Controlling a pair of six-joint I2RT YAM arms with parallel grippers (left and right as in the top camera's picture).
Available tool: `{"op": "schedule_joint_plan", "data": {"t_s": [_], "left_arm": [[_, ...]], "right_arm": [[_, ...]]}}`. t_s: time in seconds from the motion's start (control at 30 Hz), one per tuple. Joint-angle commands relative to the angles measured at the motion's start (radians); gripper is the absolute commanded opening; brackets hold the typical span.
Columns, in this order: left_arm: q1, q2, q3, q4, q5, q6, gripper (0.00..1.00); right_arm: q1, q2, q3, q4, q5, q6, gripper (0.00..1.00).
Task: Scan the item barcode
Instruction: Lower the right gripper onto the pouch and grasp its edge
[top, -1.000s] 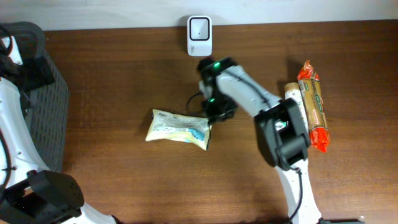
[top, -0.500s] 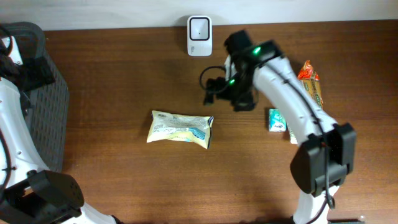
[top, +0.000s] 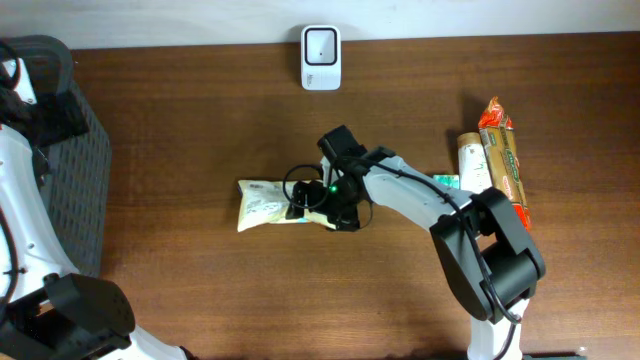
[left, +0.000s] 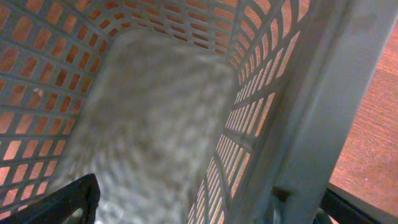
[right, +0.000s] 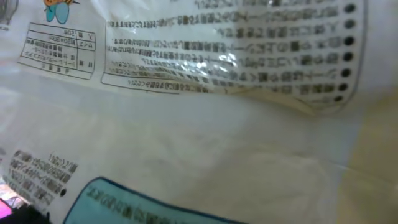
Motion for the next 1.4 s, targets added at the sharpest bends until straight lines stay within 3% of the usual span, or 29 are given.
{"op": "schedule_joint_plan", "data": {"t_s": [0.0,0.1,0.2,0.3,0.4,0.67,0.97,1.27,1.37], "left_arm": [[0.007,0.001,-0.003,0.002,0.008,-0.006,0.99],[0.007,0.001,-0.003,0.002,0.008,-0.006,0.99],[0.007,0.001,-0.003,0.002,0.008,-0.006,0.99],[0.007,0.001,-0.003,0.001,0.008,-0.006,0.99],[0.007,0.001,-0.003,0.002,0.008,-0.006,0.99],[0.007,0.001,-0.003,0.002,0.008,-0.006,0.99],[0.007,0.001,-0.003,0.001,0.008,-0.005,0.99],[0.007,0.001,-0.003,0.001,0.008,-0.006,0.99],[0.007,0.001,-0.003,0.001,0.008,-0.006,0.99]], "right_arm": [[0.001,-0.011,-0.015,0.011,0.056,-0.069,0.99],[-0.038,-0.015,-0.011,0.000,-0.023,-0.220,0.98],[-0.108,-0.047,0.072,-0.223,-0.046,-0.349,0.99],[-0.185,-0.070,0.104,-0.248,-0.147,-0.386,0.99],[-0.200,-0.055,0.103,-0.189,-0.214,-0.384,0.99],[-0.110,0.129,0.103,-0.063,-0.176,-0.302,0.99],[-0.026,0.144,0.103,0.114,-0.065,-0.183,0.99],[-0.160,0.144,0.104,0.178,-0.304,-0.141,0.99],[-0.135,0.144,0.104,0.204,-0.289,-0.134,0.99]]}}
